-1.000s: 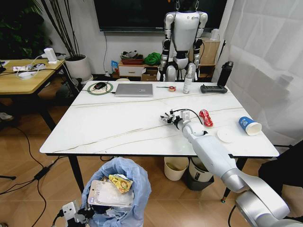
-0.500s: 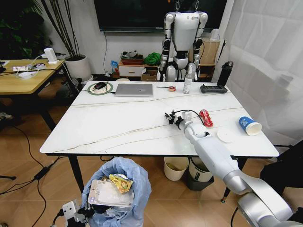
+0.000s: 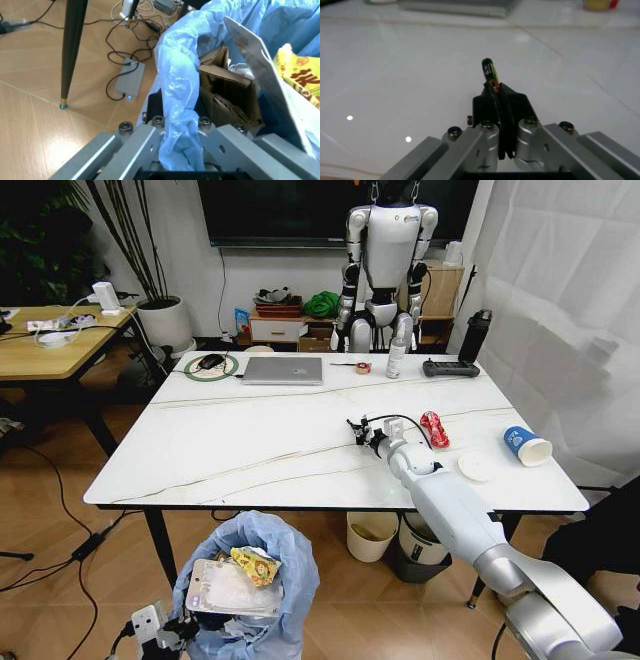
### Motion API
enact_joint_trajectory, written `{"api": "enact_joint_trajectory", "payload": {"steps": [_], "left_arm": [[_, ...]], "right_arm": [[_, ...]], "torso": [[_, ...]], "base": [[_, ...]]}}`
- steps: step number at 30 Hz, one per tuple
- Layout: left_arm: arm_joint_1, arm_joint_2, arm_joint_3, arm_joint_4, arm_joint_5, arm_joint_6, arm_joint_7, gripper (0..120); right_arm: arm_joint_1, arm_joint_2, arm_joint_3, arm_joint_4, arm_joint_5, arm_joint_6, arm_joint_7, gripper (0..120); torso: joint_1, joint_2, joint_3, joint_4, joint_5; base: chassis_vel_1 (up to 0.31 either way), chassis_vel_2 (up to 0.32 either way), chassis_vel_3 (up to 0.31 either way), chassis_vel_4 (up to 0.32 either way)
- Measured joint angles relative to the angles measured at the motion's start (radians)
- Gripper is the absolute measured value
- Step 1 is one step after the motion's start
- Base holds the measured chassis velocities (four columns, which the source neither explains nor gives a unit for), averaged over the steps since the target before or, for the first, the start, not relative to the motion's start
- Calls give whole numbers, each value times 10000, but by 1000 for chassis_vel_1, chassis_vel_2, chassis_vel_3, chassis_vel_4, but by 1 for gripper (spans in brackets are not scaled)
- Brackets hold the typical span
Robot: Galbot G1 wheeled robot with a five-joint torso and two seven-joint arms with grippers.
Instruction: Pick up the trash bin and place the trash from the table into it.
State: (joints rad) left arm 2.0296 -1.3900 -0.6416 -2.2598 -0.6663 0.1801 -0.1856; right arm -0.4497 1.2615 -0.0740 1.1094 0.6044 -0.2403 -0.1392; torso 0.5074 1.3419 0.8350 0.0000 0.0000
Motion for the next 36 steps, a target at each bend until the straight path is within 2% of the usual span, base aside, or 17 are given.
{"api": "enact_joint_trajectory", "payload": {"steps": [5, 6, 10, 12, 13, 15, 20, 28, 35, 36], "left_arm": [[-13, -11, -32, -37, -52, 0, -3, 0], [-13, -11, -32, -37, -52, 0, -3, 0], [-19, -7, -97, -48, -82, 1, -4, 0], [-47, -4, -144, -50, -128, 8, -10, 0], [-47, -4, -144, -50, -128, 8, -10, 0], [-101, 24, -184, -37, -172, 25, -34, 0], [-197, 63, -187, -41, -253, 78, -76, 0], [-191, 110, -190, -124, -284, 85, -78, 0], [-313, 98, -52, 21, -230, 86, -77, 0], [-313, 98, -52, 21, -230, 86, -77, 0]], "right_arm": [[-763, -1324, -592, 3376, 1993, 906, -969, 0], [-763, -1324, -592, 3376, 1993, 906, -969, 0], [-1331, -2473, -1375, 5711, 2494, 1572, -1658, 0], [-1900, -2991, -2087, 7158, 2449, 1793, -1766, 0], [-1900, -2991, -2087, 7158, 2449, 1793, -1766, 0], [-2416, -3264, -2770, 7840, 2082, 1931, -1756, 0], [-3233, -3400, -3952, 8222, 980, 2264, -1569, 0], [-3450, -3294, -4142, 7935, 553, 2388, -1340, 3], [-3707, -3387, -3677, 8095, 599, 2055, -1006, 30], [-3707, -3387, -3677, 8095, 599, 2055, -1006, 30]], "torso": [[-2, 1, -3, -2, -1], [-2, 1, -3, -2, -1], [-2, 1, -3, -8, -1], [-2, 1, -3, -1, 2], [-2, 1, -3, -1, 2], [-3, 1, -4, -3, 0], [-3, 1, -3, -3, 0], [-2, 0, -2, -3, 1], [-2, -1, -2, -3, 0], [-2, -1, -2, -3, 0]], "base": [[0, 0, 0, 0], [0, 0, 0, 0], [0, 0, 0, 0], [0, 0, 0, 0], [0, 0, 0, 0], [0, 0, 0, 0], [0, 0, 0, 0], [0, 0, 0, 0], [0, 0, 0, 0], [0, 0, 0, 0]]}}
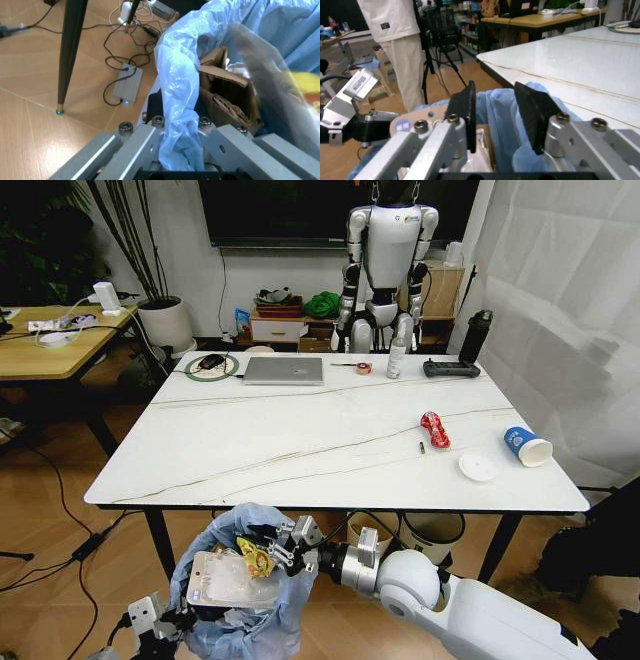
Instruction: Pick up the trash bin and place the trash from the table into it.
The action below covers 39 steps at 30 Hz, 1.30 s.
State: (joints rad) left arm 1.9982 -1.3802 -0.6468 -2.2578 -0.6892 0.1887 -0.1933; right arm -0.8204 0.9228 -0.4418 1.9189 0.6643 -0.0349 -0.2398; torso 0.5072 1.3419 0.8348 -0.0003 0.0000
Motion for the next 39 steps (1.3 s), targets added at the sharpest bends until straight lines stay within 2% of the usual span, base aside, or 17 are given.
{"api": "enact_joint_trajectory", "payload": {"steps": [3, 7, 8, 10, 13, 14, 19, 23, 31, 39], "left_arm": [[-48, 8, 51, 25, 4, 0, 0, 0], [-67, 72, 159, 39, 4, 0, 1, 0], [-67, 72, 159, 39, 4, 0, 1, 0], [-74, 157, 219, 70, 10, -5, 12, 0], [-112, 256, 303, 70, 11, -10, 24, 0], [-112, 256, 303, 70, 11, -10, 24, 0], [-159, 368, 375, 101, 1, -21, 34, 0], [-157, 384, 387, 108, -6, -28, 44, 0], [-149, 356, 386, 99, -10, -35, 49, 0], [-134, 325, 381, 70, 5, -40, 50, 0]], "right_arm": [[-212, -39, 390, 151, 17, -59, 164, 41], [-403, 257, 2113, -129, -303, -548, 1488, 59], [-403, 257, 2113, -129, -303, -548, 1488, 59], [-373, 424, 3412, -608, -470, -1432, 2673, 69], [-259, 546, 4764, -1243, -342, -2794, 3566, 81], [-259, 546, 4764, -1243, -342, -2794, 3566, 81], [-123, 678, 6211, -2474, 270, -4213, 4127, 98], [-47, 729, 6543, -2944, 604, -4566, 4241, 100], [272, 970, 6778, -4016, 1096, -4553, 4241, 99], [293, 1204, 6773, -4282, 1129, -4534, 4228, 99]], "torso": [[0, 0, 0, -1, 1], [-1, 0, 0, 1, 3], [-1, 0, 0, 1, 3], [2, 0, 0, 0, 2], [3, 0, 1, -2, 2], [3, 0, 1, -2, 2], [3, 0, 1, -4, 4], [2, 0, 1, -1, 4], [1, 0, 1, 0, 1], [0, 0, 1, -1, -1]], "base": [[0, 0, 0, 0], [0, 0, 0, 0], [0, 0, 0, 0], [0, 0, 0, 0], [0, 0, 0, 0], [0, 0, 0, 0], [0, 0, 0, 0], [0, 0, 0, 0], [0, 0, 0, 0], [0, 0, 0, 0]]}}
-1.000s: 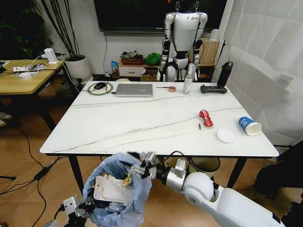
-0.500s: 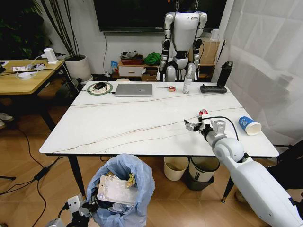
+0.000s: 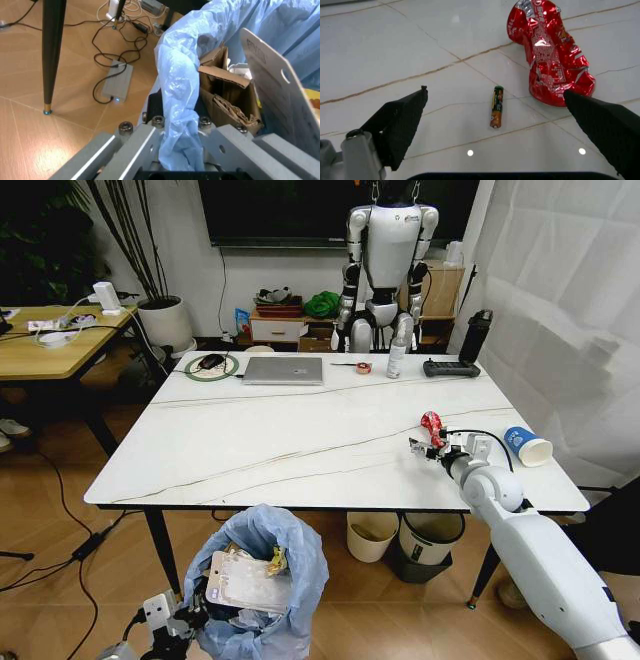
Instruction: Pick up the trash bin and place the trash from the table into it.
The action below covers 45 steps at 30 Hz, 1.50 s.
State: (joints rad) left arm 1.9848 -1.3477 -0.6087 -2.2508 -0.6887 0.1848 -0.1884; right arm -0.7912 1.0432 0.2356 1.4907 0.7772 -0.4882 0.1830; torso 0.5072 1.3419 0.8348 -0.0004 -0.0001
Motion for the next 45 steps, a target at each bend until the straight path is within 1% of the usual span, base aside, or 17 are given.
{"api": "enact_joint_trajectory", "payload": {"steps": [13, 15, 17, 19, 21, 23, 24, 26, 27, 29, 31, 33, 34, 35, 38, 41, 45], "left_arm": [[53, -1, -78, -58, -4, -12, 0, 0], [49, -3, -78, -57, -5, -12, 1, 0], [43, -4, -78, -58, -8, -12, 0, 0], [42, -4, -78, -58, -9, -12, 0, 0], [34, -4, -79, -56, -13, -12, -6, 0], [25, -5, -78, -49, -16, -12, -11, 0], [18, -7, -76, -42, -16, -12, -17, 0], [9, -7, -74, -38, -19, -13, -23, 0], [9, -7, -74, -38, -19, -13, -23, 0], [4, -7, -73, -32, -26, -12, -27, 0], [4, -2, -73, -24, -28, -12, -28, 0], [5, 6, -73, -14, -35, -12, -28, 0], [5, 6, -73, -14, -35, -12, -28, 0], [4, 10, -73, -13, -36, -12, -28, 0], [1, 32, -79, -12, -65, -12, -30, 0], [1, 58, -88, -26, -96, -9, -32, 0], [1, 73, -101, -38, -115, -6, -35, 0]], "right_arm": [[107, 439, -149, -551, -345, 136, -122, 99], [138, 471, -149, -627, -385, 161, -152, 98], [161, 474, -149, -710, -455, 204, -220, 90], [161, 466, -149, -719, -465, 213, -236, 88], [161, 436, -150, -726, -477, 227, -261, 77], [160, 438, -161, -726, -476, 229, -265, 72], [159, 446, -171, -726, -476, 231, -266, 66], [147, 449, -196, -721, -477, 235, -267, 59], [147, 449, -196, -721, -477, 235, -267, 59], [113, 438, -227, -700, -504, 244, -272, 48], [97, 435, -233, -689, -522, 245, -273, 43], [72, 423, -241, -674, -541, 246, -274, 33], [72, 423, -241, -674, -541, 246, -274, 33], [64, 414, -244, -672, -552, 246, -274, 30], [18, 363, -248, -648, -579, 246, -278, 15], [-58, 299, -270, -606, -644, 247, -296, 4], [-144, 249, -314, -537, -733, 248, -316, 0]], "torso": [[0, 0, 0, 0, 0], [0, 0, 0, 0, 1], [0, 0, 0, 0, 0], [0, 0, -1, 0, 0], [0, 0, -2, -1, -1], [0, 0, -2, -1, 0], [0, 0, -2, -1, -1], [0, 0, -2, 0, -1], [0, 0, -2, 0, -1], [0, 1, -2, 0, -2], [-1, 1, -3, 0, -2], [-1, 1, -3, 0, 0], [-1, 1, -3, 0, 0], [0, 1, -2, 0, 0], [0, 1, -2, 0, 0], [-1, 1, -1, 0, 0], [-1, 2, -2, 1, -2]], "base": [[0, 0, 0, 0], [0, 0, 0, 0], [0, 0, 0, 0], [0, 0, 0, 0], [0, 0, 0, 0], [0, 0, 0, 0], [0, 0, 0, 0], [0, 0, 0, 0], [0, 0, 0, 0], [0, 0, 0, 0], [0, 0, 0, 0], [0, 0, 0, 0], [0, 0, 0, 0], [0, 0, 0, 0], [0, 0, 0, 0], [0, 0, 0, 0], [0, 0, 0, 0]]}}
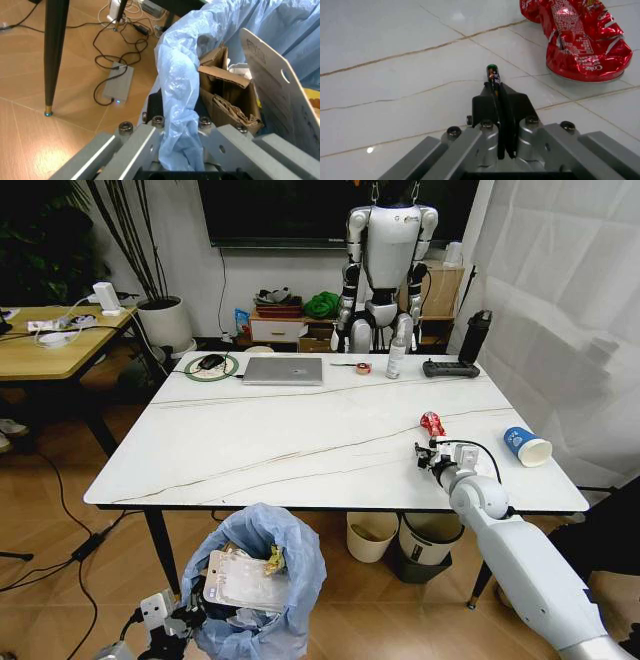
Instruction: Pick up the trash bin and place the trash from the table into it.
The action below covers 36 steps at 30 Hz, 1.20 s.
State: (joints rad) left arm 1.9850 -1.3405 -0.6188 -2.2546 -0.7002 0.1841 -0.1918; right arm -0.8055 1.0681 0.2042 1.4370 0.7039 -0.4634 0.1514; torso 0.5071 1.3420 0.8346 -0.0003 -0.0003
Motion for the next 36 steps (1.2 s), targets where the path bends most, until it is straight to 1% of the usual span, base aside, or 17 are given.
{"api": "enact_joint_trajectory", "payload": {"steps": [6, 7, 10, 11, 13, 15, 17, 19, 20, 22, 23, 24, 26, 27, 30, 32, 36], "left_arm": [[3, 11, -17, -17, -33, 4, -3, 0], [3, 15, -22, -18, -41, 5, -4, 0], [1, 20, -32, -22, -50, 14, -5, 0], [-3, 15, -39, -41, -51, 19, -8, 0], [-1, 8, -42, -49, -54, 21, -9, 0], [14, -52, -54, -61, -52, 21, -10, 0], [19, -99, -63, -61, -48, 22, -10, 0], [14, -146, -74, -61, -41, 22, -8, 0], [14, -146, -74, -61, -41, 22, -8, 0], [0, -168, -84, -63, -40, 21, -8, 0], [-16, -181, -103, -70, -40, 23, -8, 0], [-29, -186, -120, -75, -40, 27, -10, 0], [-64, -199, -148, -83, -42, 43, -17, 0], [-64, -199, -148, -83, -42, 43, -17, 0], [-86, -240, -170, -107, -59, 62, -25, 0], [-90, -264, -198, -125, -74, 64, -26, 0], [-99, -288, -206, -126, -81, 65, -29, 0]], "right_arm": [[-198, -144, -93, 295, -8, 66, -36, 0], [-235, -179, -128, 461, 219, 139, -78, 0], [-248, -283, -232, 977, 839, 338, -271, 0], [-241, -409, -330, 1382, 1150, 590, -511, 0], [-242, -519, -478, 1710, 1352, 789, -738, 0], [-337, -903, -1162, 2713, 1628, 1500, -1548, 0], [-387, -1097, -1744, 3477, 1654, 2073, -2187, 0], [-391, -1202, -2470, 4144, 1713, 2620, -2664, 0], [-391, -1202, -2470, 4144, 1713, 2620, -2664, 0], [-368, -1255, -3085, 4559, 1744, 2956, -2937, 0], [-322, -1313, -3825, 5034, 1733, 3248, -3156, 0], [-301, -1342, -4188, 5235, 1698, 3356, -3232, 0], [-285, -1360, -4997, 5520, 1499, 3576, -3331, 0], [-285, -1360, -4997, 5520, 1499, 3576, -3331, 0], [-311, -1315, -5901, 5562, 996, 3962, -3420, 0], [-311, -1300, -6195, 5512, 742, 4090, -3448, 0], [-340, -1290, -6284, 5360, 416, 4173, -3415, 0]], "torso": [[0, 0, 0, -2, 0], [0, 0, 3, -7, 3], [4, -3, 8, -3, 15], [4, -2, 5, 3, 6], [3, -1, 4, 0, 2], [4, -2, 4, 1, 8], [3, -2, 3, -2, 1], [1, -1, 2, -1, 3], [1, -1, 2, -1, 3], [1, -1, 2, 1, 3], [1, -1, 2, 1, 2], [1, -1, 2, 1, 1], [1, -1, 1, 0, 1], [1, -1, 1, 0, 1], [1, -1, 1, -1, 2], [0, -1, 1, -1, 2], [1, -1, 1, -1, 1]], "base": [[0, 0, 0, 0], [0, 0, 0, 0], [0, 0, 0, 0], [0, 0, 0, 0], [0, 0, 0, 0], [0, 0, 0, 0], [0, 0, 0, 0], [0, 0, 0, 0], [0, 0, 0, 0], [0, 0, 0, 0], [0, 0, 0, 0], [0, 0, 0, 0], [0, 0, 0, 0], [0, 0, 0, 0], [0, 0, 0, 0], [0, 0, 0, 0], [0, 0, 0, 0]]}}
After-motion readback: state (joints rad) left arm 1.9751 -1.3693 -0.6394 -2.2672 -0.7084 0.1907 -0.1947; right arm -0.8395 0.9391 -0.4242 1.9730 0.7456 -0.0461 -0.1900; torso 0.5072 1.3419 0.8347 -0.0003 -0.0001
